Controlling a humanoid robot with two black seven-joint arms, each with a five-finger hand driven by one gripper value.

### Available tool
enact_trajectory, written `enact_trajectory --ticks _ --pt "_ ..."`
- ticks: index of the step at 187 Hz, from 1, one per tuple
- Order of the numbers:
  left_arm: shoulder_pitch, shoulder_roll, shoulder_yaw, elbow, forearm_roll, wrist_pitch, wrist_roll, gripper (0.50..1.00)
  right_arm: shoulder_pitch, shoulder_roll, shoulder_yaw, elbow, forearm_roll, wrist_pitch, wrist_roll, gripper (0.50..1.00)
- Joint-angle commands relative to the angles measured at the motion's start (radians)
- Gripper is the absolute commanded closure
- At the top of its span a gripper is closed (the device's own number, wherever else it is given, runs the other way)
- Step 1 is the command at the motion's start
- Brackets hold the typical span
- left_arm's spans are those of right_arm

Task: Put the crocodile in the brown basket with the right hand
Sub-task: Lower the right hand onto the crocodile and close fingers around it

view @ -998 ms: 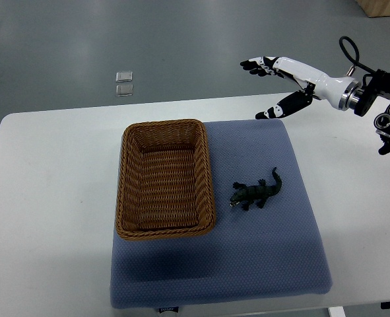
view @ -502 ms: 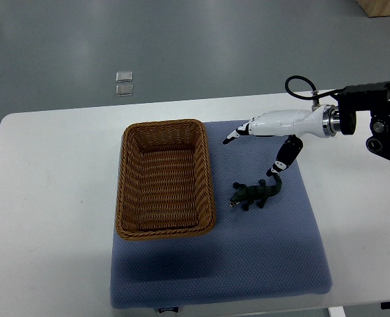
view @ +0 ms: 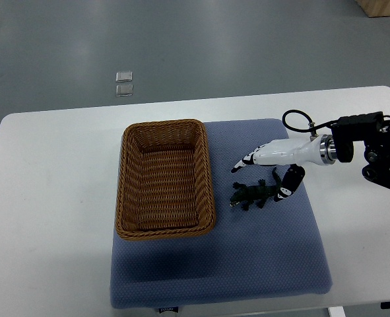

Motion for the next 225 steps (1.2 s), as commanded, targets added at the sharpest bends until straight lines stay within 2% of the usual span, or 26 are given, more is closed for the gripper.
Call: enact_trajectory --ticks 1,28,115,153,184,225 --pt "0.000 0.000 0.000 0.000 0.000 0.000 0.000 0.500 -0.011 0.009 0.001 0.000 -0.004 -0.009 -0.003 0.581" --pt "0.000 0.000 0.000 0.000 0.000 0.000 0.000 0.500 -0.027 0.017 -0.001 -0.003 -0.015 -0.034 -0.021 0.583" --pt "-0.002 0.000 0.000 0.000 0.000 0.000 0.000 0.500 -0.057 0.028 -0.003 -0.023 -0.122 -0.096 -0.023 0.587" --pt "-0.002 0.000 0.000 0.000 0.000 0.000 0.000 0.500 -0.063 0.026 -0.001 -0.023 -0.127 -0.101 -0.023 0.591" --pt "-0.002 0.000 0.000 0.000 0.000 0.000 0.000 0.500 -0.076 0.025 0.001 -0.021 -0.124 -0.101 -0.023 0.615" --pt "-0.002 0.000 0.000 0.000 0.000 0.000 0.000 0.500 -0.082 0.028 -0.001 -0.028 -0.125 -0.101 -0.023 0.701"
